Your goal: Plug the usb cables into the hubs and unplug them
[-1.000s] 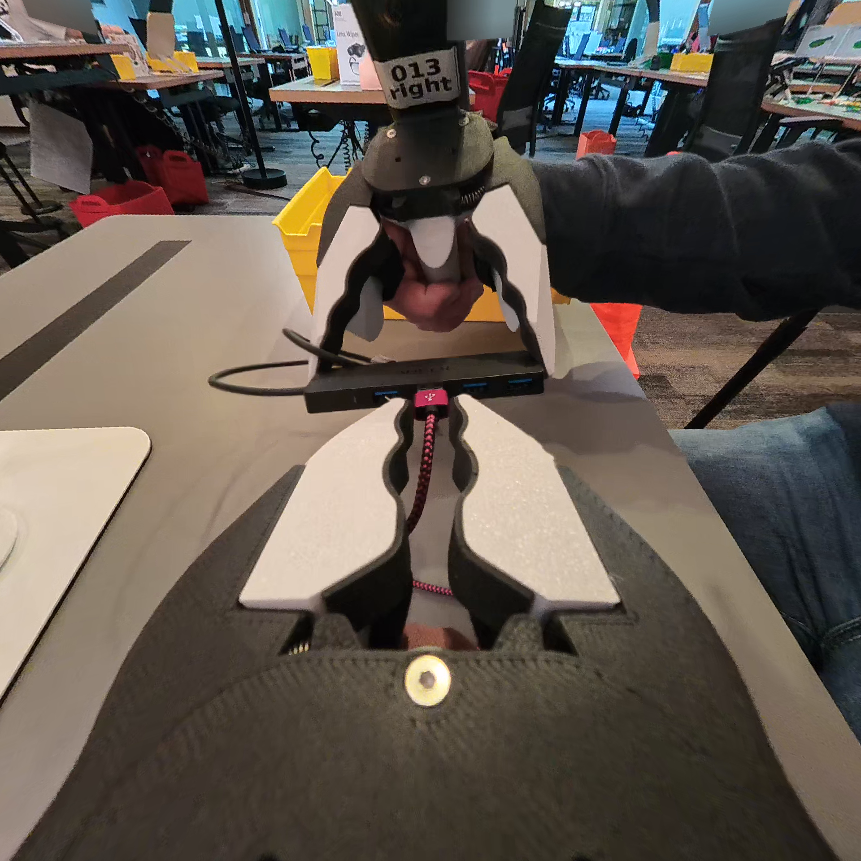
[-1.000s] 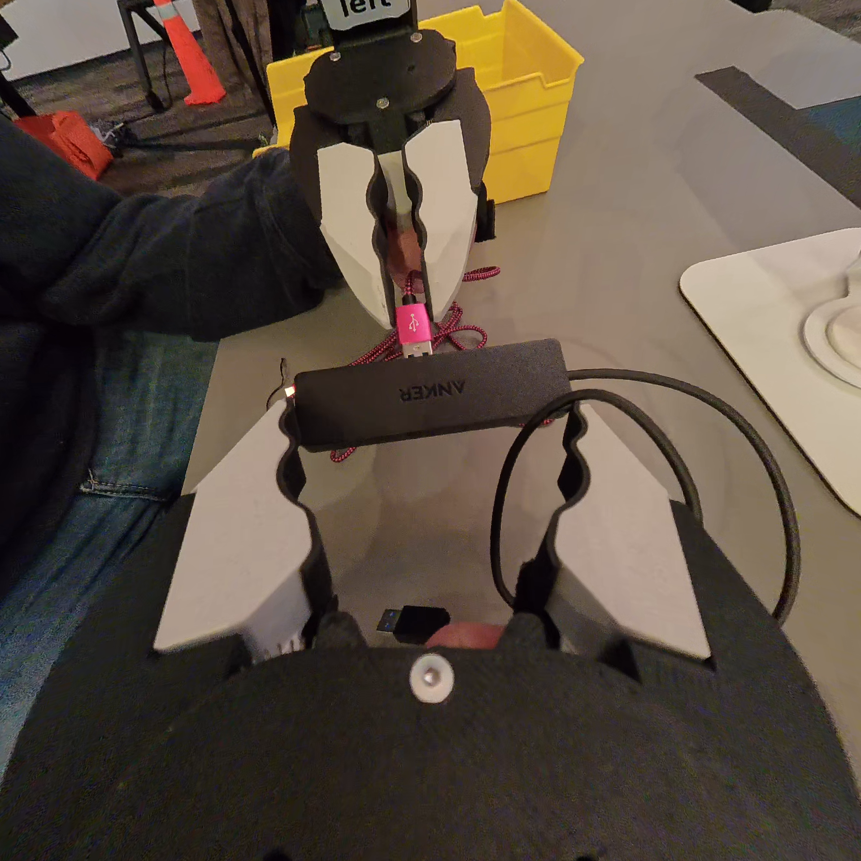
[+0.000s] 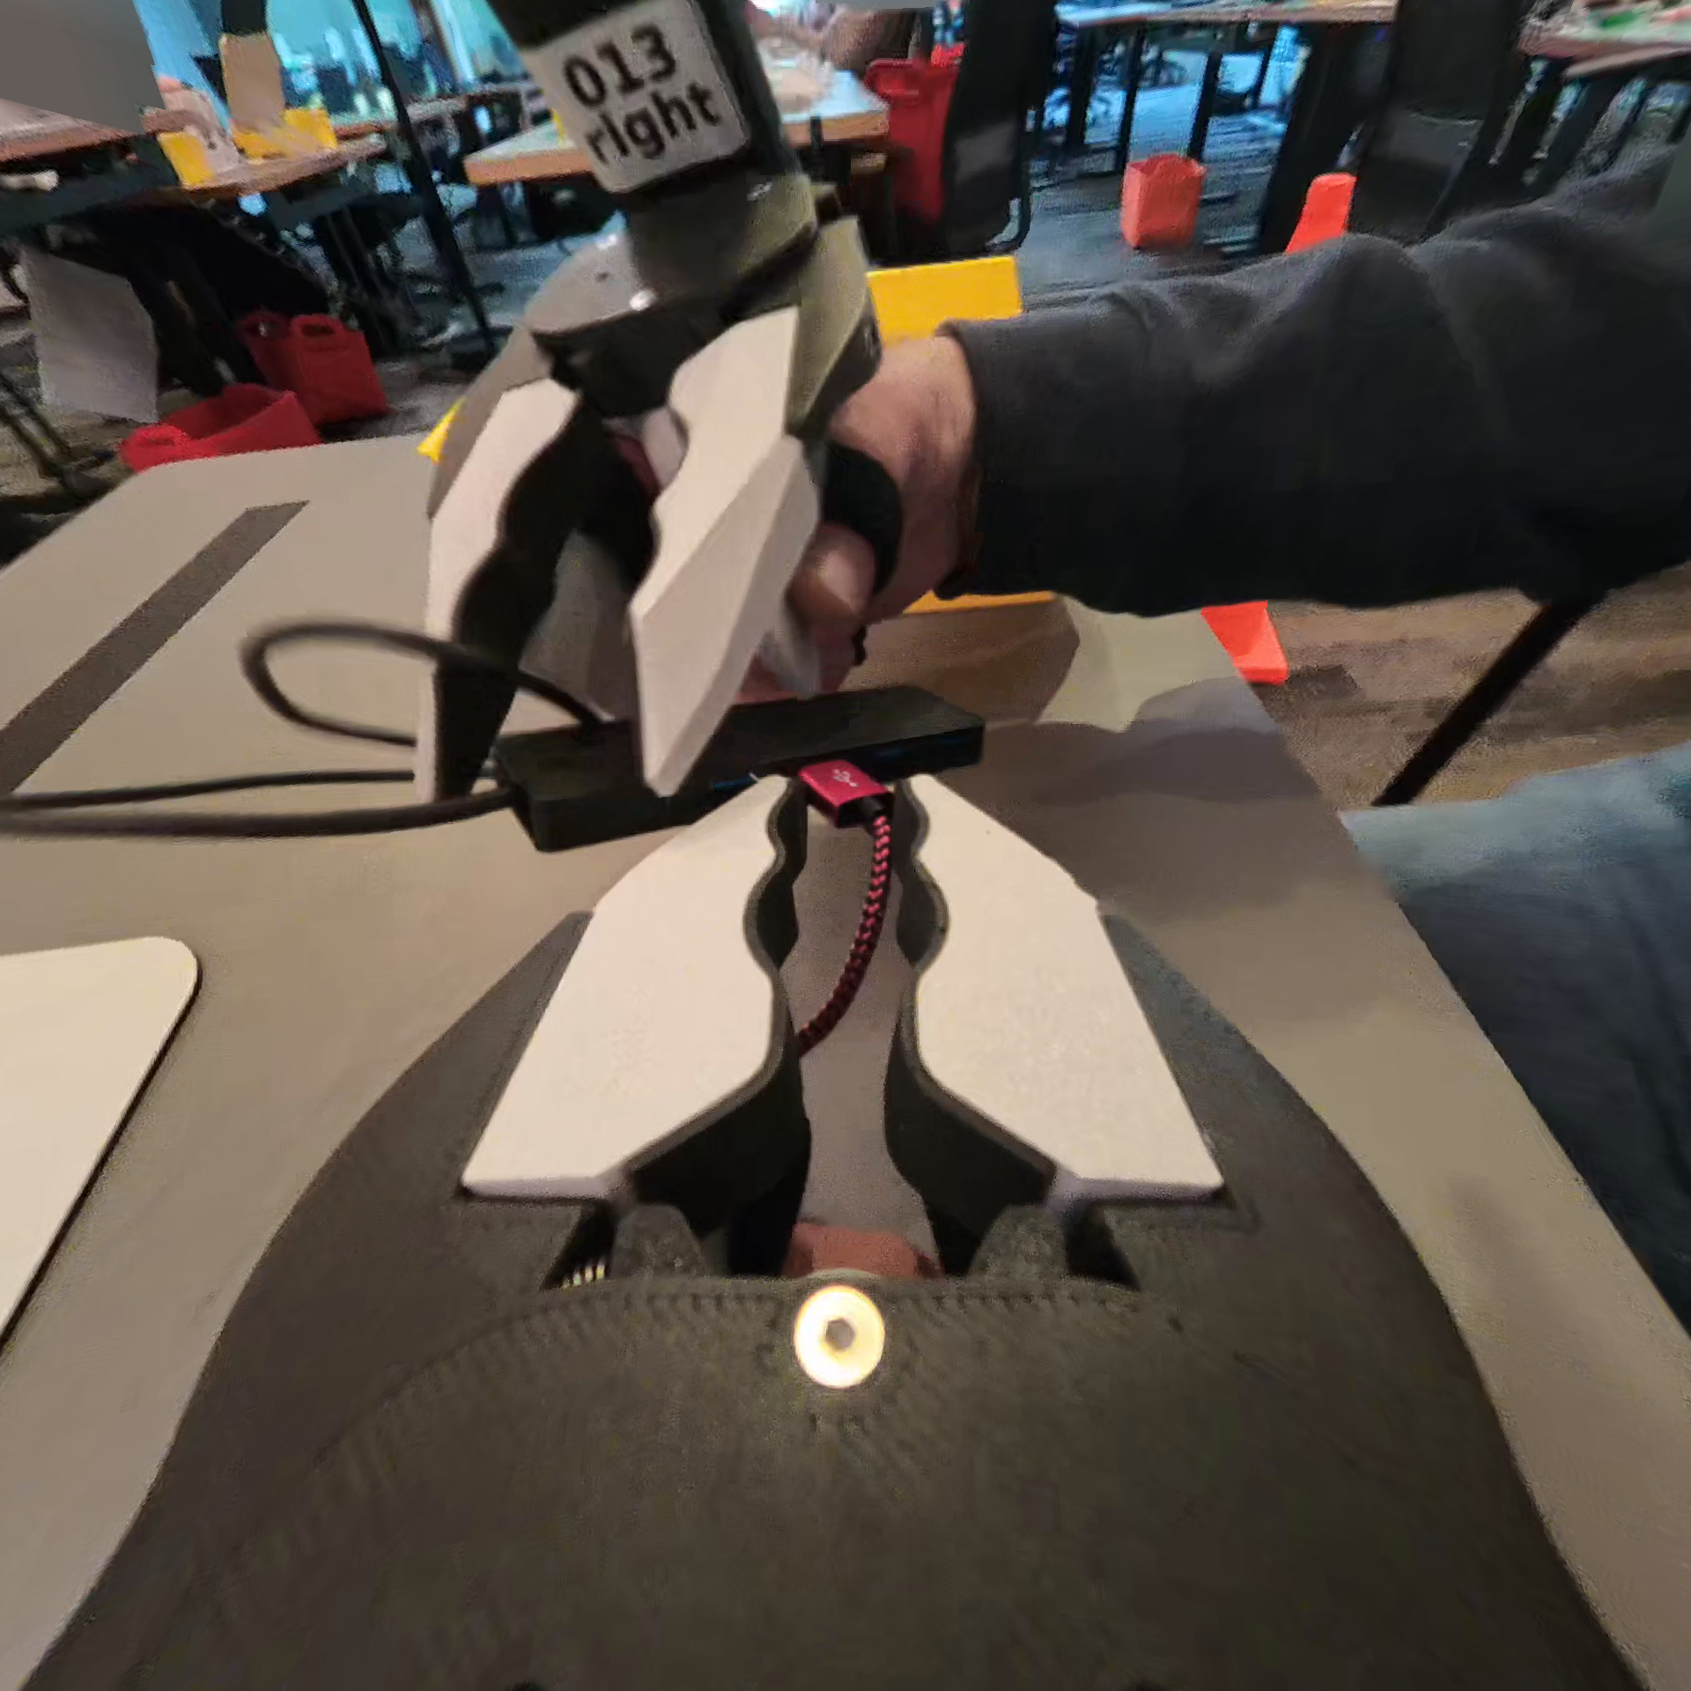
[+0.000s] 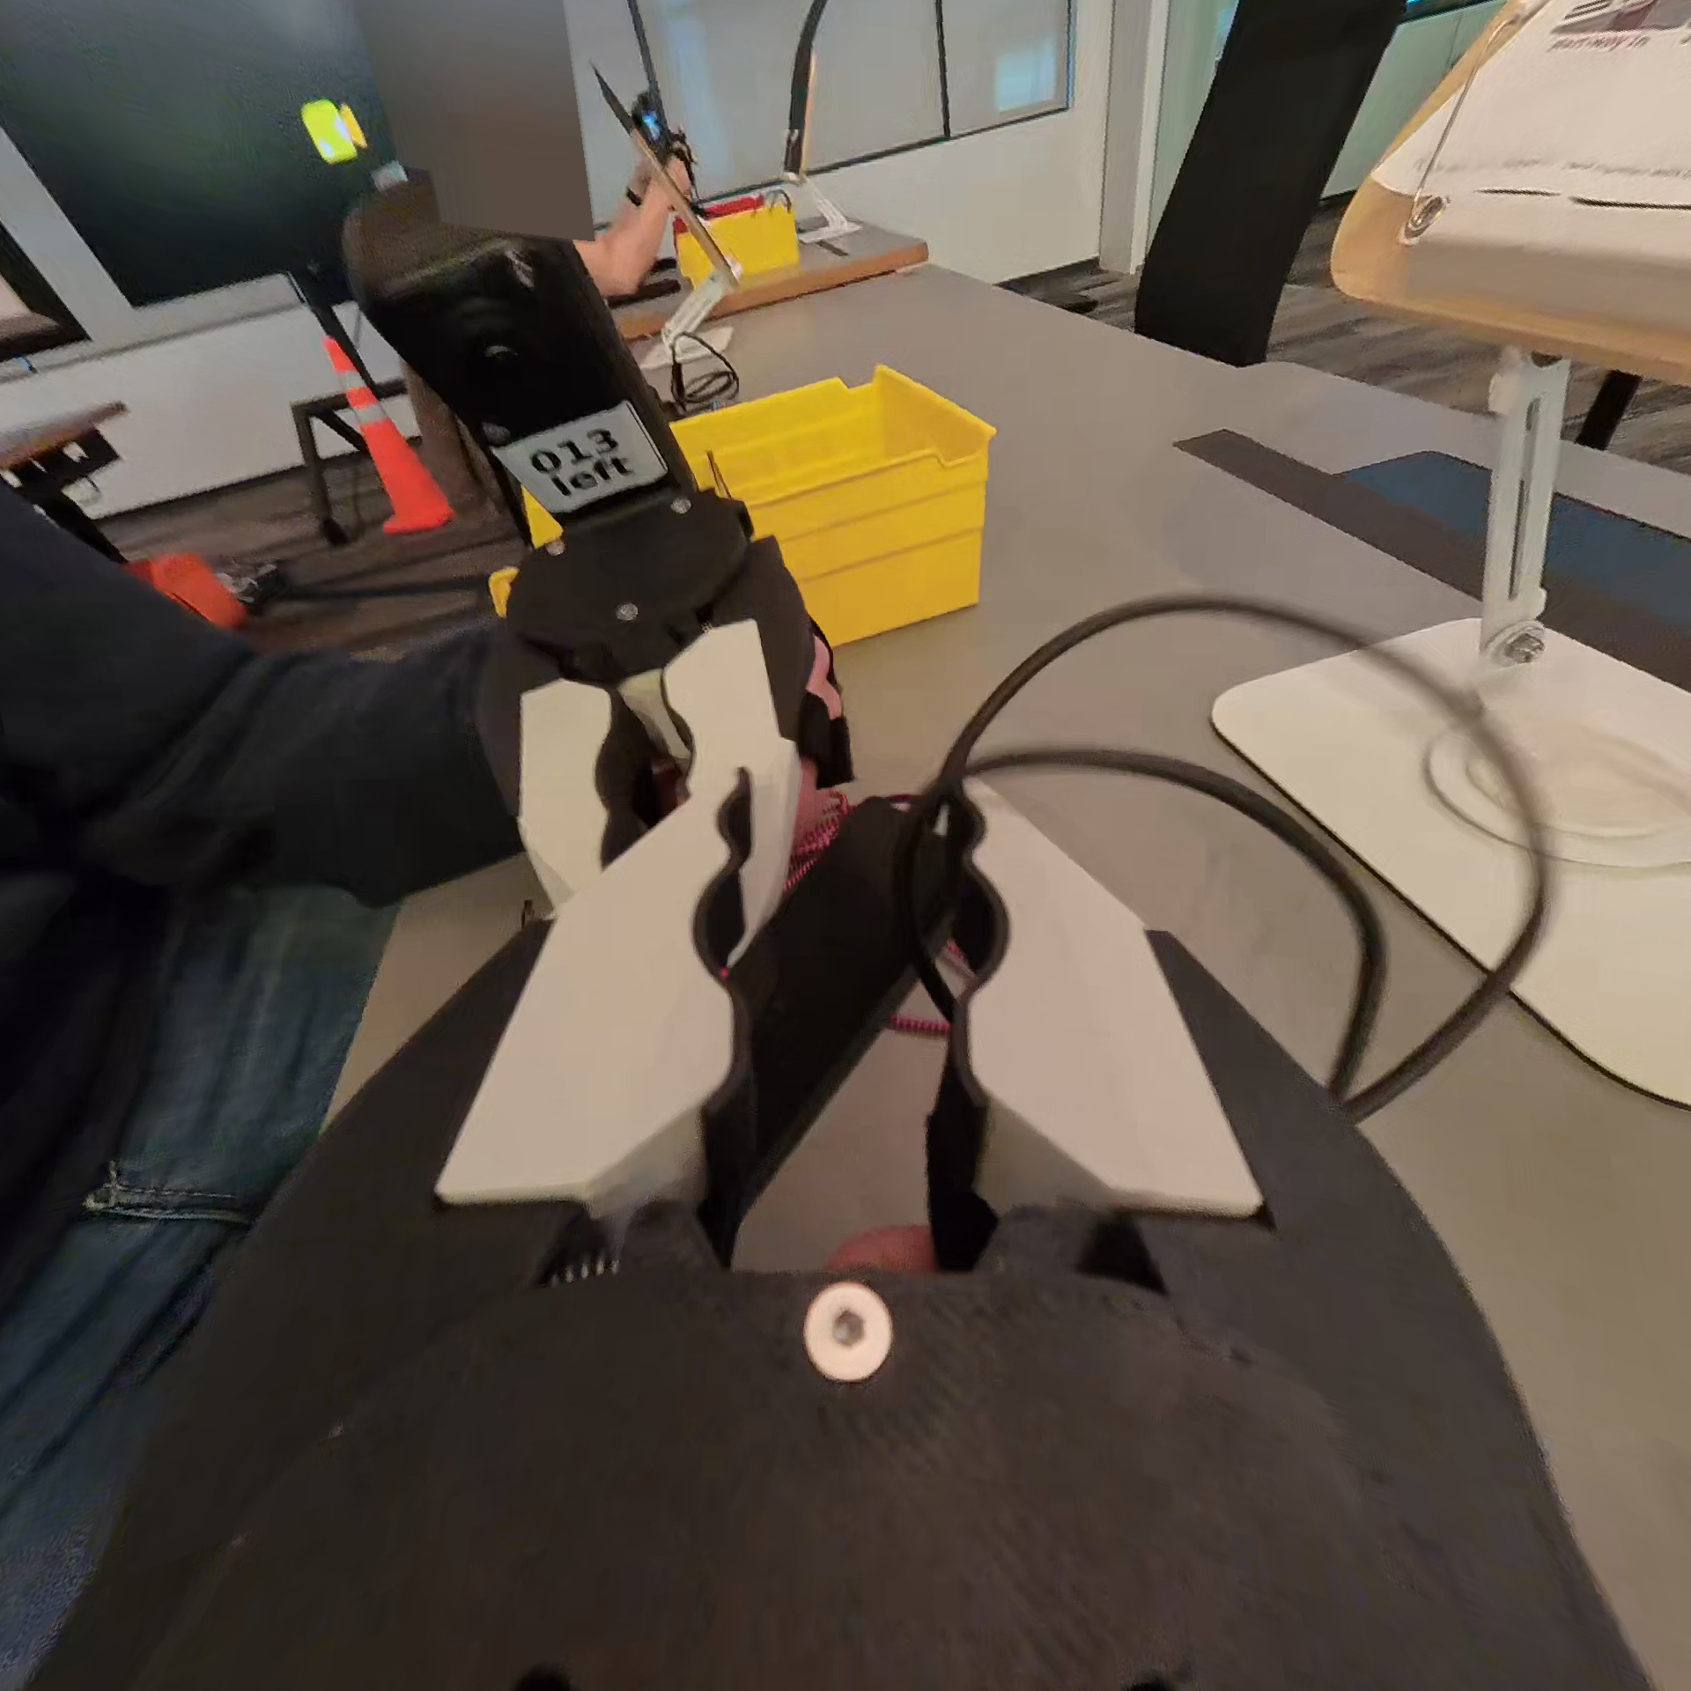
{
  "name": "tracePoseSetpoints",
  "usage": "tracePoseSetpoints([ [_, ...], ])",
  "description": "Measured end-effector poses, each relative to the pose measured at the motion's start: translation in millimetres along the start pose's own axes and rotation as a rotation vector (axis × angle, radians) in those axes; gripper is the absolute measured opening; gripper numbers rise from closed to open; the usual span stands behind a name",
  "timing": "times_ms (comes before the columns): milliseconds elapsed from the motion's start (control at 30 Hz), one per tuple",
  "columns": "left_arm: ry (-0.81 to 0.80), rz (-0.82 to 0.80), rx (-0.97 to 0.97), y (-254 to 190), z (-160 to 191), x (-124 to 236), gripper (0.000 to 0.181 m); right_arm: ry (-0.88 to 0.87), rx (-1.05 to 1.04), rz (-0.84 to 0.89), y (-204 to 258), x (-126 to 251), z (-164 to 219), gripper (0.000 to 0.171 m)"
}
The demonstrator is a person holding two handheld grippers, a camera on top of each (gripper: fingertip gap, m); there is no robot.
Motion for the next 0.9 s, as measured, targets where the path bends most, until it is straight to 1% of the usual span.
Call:
tracePoseSetpoints([
  [33, -0.014, -0.014, 0.020, 2.9, -0.1, -0.2, 0.017, 0.000, -0.001, -0.009, -0.3, 0.7, -0.8, 0.048],
  [67, -0.032, -0.009, 0.037, 7.0, 1.4, 5.0, 0.016, 0.013, 0.001, 0.013, -1.8, 2.9, -1.0, 0.051],
  [133, -0.072, -0.017, 0.072, 14.2, 6.0, 15.4, 0.015, 0.017, 0.005, 0.055, -3.1, 8.4, -2.7, 0.052],
  [167, -0.060, -0.031, 0.076, 16.0, 9.4, 17.1, 0.015, 0.023, 0.000, 0.063, -1.8, 10.4, -4.2, 0.058],
  [200, -0.061, -0.036, 0.079, 16.7, 11.5, 18.5, 0.015, 0.039, -0.005, 0.066, 0.9, 11.4, -5.1, 0.059],
  [233, -0.086, -0.033, 0.089, 17.6, 11.7, 21.2, 0.015, 0.066, -0.005, 0.081, 3.5, 10.8, -4.1, 0.065],
  [300, -0.094, -0.054, 0.088, 20.3, 11.3, 25.3, 0.015, 0.116, -0.039, 0.125, 4.0, 7.9, 2.7, 0.084],
  [333, -0.094, -0.060, 0.089, 21.0, 11.8, 25.8, 0.015, 0.108, -0.061, 0.141, 4.0, 8.6, 5.8, 0.088],
  [400, -0.101, -0.060, 0.094, 21.3, 12.3, 27.6, 0.015, 0.089, -0.076, 0.163, 8.6, 12.2, 10.5, 0.108],
  [433, -0.114, -0.058, 0.101, 22.2, 12.5, 30.1, 0.015, 0.084, -0.072, 0.169, 12.8, 13.5, 11.6, 0.113],
  [567, -0.192, -0.007, 0.135, 25.7, 13.5, 43.6, 0.015, 0.181, 0.022, 0.174, 29.6, 12.6, 17.0, 0.119],
  [667, -0.210, 0.034, 0.139, 24.6, 13.5, 46.1, 0.014, 0.256, 0.113, 0.149, 38.4, 8.0, 15.8, 0.133],
  [833, -0.251, 0.128, 0.139, 19.7, 11.0, 42.9, 0.015, 0.251, 0.153, 0.110, 34.6, -5.6, 6.3, 0.136],
  [900, -0.271, 0.156, 0.135, 17.9, 10.0, 42.4, 0.015, 0.209, 0.146, 0.064, 30.8, -10.5, 5.8, 0.137],
])
Point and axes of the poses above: each gripper's, where its closed fingertips meet, x back along the fingers, z out of its underside, y = z × x across the jaws, the point moved 9 cm from there along x, back along the fingers, and after that the axes turned 14 degrees about y, right-handed, at the moved point
